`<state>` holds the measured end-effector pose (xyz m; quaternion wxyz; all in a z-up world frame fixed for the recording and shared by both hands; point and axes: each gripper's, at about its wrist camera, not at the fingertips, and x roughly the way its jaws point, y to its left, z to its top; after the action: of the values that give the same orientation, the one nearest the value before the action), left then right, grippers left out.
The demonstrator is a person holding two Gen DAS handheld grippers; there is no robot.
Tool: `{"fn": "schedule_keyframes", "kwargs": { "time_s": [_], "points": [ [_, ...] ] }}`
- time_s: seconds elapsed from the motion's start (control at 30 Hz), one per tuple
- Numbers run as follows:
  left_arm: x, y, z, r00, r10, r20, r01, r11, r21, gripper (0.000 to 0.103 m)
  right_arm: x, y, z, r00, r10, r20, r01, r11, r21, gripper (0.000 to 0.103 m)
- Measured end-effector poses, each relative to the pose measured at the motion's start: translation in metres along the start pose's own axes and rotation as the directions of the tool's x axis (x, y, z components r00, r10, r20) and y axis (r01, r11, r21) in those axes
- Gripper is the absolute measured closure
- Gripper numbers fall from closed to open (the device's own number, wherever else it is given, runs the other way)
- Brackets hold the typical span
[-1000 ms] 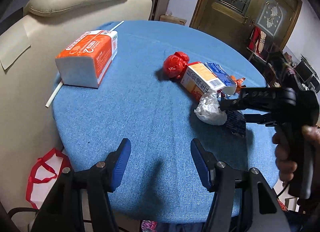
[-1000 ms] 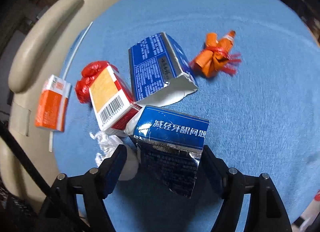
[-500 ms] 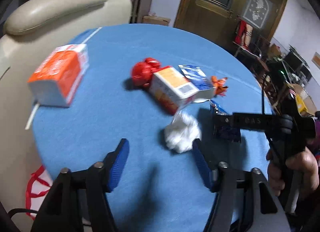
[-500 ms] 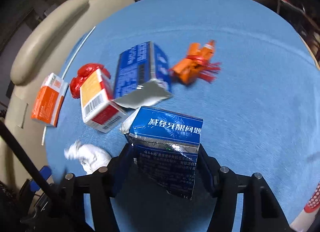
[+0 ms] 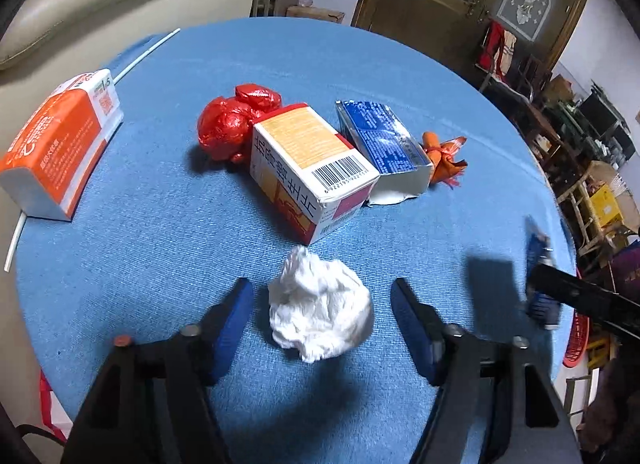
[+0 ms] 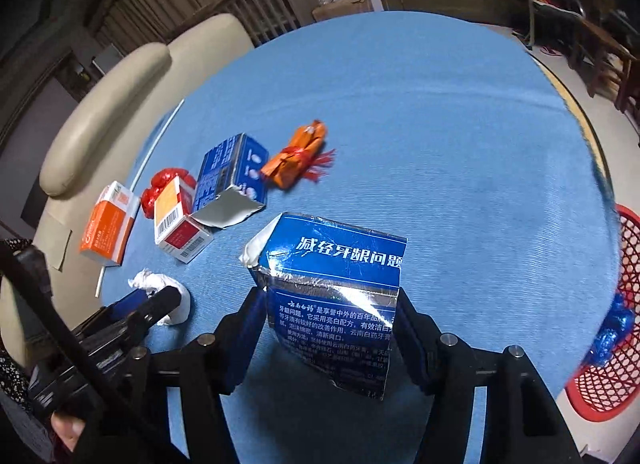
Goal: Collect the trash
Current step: 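Grasp the blue-and-white carton with the right tool while the left tool grasps the white tissue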
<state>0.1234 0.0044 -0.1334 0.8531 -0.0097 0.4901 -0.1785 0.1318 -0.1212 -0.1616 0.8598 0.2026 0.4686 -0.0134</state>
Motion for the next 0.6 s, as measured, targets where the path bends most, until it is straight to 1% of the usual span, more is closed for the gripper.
{"fn": "schedule_keyframes", "kwargs": {
  "time_s": [0.03, 0.17, 0.2, 0.27, 0.33, 0.43, 0.5, 0.6],
  "points": [
    [0.003, -0.001, -0.001, 1.000, 0.001, -0.015, -0.001, 1.000, 0.009, 0.056, -0.004, -0.007, -0.001, 1.000, 0.005, 0.004, -0.005, 1.000, 0.005, 0.038],
    [-0.001, -0.009, -0.004, 1.000, 0.031, 0.004, -0.031, 0.999, 0.044, 0.060, -0.024, -0.025, -0.002, 1.000, 0.016, 0.022, -0.016, 1.000, 0.011, 0.038],
    [-0.004, -0.012, -0.004, 1.000, 0.030, 0.010, -0.030, 0.998, 0.048, 0.061, -0.035, -0.033, -0.004, 0.999, 0.018, 0.029, -0.019, 1.000, 0.008, 0.038],
    [-0.010, -0.018, -0.005, 0.999, 0.036, 0.023, -0.038, 0.998, 0.055, 0.061, -0.044, -0.036, -0.006, 0.999, 0.018, 0.044, -0.018, 1.000, 0.000, 0.038],
    [-0.021, -0.029, -0.004, 0.997, 0.060, 0.053, -0.064, 0.994, 0.083, 0.061, -0.050, -0.035, -0.007, 0.998, 0.021, 0.061, -0.021, 1.000, -0.008, 0.038],
    [-0.038, -0.051, -0.004, 0.989, 0.107, 0.103, -0.121, 0.983, 0.141, 0.061, -0.059, -0.037, -0.009, 0.995, 0.019, 0.094, -0.019, 1.000, -0.005, 0.038],
    [-0.048, -0.062, -0.004, 0.984, 0.121, 0.133, -0.143, 0.975, 0.168, 0.061, -0.067, -0.043, -0.011, 0.994, 0.018, 0.112, -0.019, 1.000, 0.003, 0.038],
    [-0.070, -0.084, -0.005, 0.969, 0.148, 0.199, -0.190, 0.959, 0.211, 0.061, -0.079, -0.051, -0.014, 0.990, 0.016, 0.141, -0.018, 1.000, 0.017, 0.038]
  ]
}}
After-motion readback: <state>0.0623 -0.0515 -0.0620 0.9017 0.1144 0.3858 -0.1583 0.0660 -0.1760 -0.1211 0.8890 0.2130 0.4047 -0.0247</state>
